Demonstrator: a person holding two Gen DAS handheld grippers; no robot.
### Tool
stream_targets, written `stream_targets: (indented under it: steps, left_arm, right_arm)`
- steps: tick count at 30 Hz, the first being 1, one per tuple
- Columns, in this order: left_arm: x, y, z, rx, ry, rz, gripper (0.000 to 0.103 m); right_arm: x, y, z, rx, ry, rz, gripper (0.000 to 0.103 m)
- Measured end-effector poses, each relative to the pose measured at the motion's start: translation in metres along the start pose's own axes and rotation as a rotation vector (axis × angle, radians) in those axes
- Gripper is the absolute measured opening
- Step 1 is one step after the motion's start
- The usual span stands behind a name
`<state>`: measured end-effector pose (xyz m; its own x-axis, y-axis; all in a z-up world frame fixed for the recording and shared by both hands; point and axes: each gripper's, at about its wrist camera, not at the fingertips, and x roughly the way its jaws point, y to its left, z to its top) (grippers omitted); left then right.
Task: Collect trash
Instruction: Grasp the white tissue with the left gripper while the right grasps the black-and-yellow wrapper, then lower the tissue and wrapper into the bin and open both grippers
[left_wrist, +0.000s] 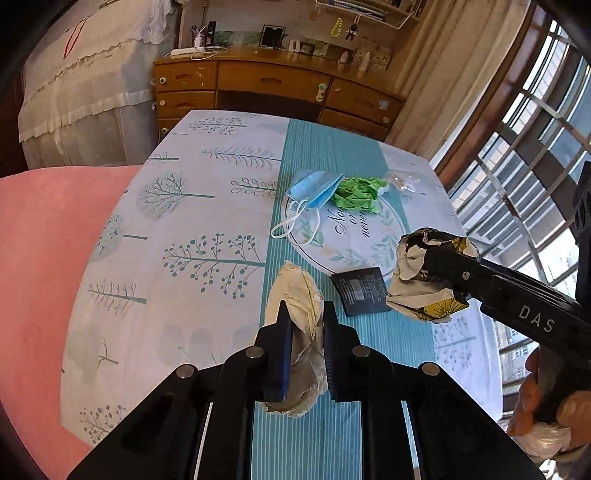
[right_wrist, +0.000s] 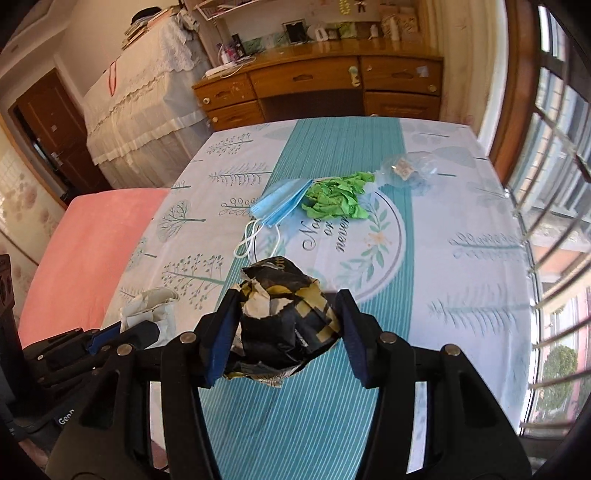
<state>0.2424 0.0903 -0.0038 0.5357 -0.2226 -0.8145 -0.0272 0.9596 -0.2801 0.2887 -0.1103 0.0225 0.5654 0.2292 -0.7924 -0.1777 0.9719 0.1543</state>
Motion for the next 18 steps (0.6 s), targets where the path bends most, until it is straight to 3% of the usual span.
stream_targets:
  steps: [10,18]
  left_arm:
    - [-0.114,0.025,-0.084,0.09,-0.068,-0.176,0.014]
    - [-0.163,0.048,-0.174,0.106,-0.021,-0.258,0.014]
  right_arm:
    - [-0.09,0.061,-0.121,0.041,0.005,-0.171,0.049]
    - [-0.114,0.116,-0.224,0.008,0.134,-0.198,0.049]
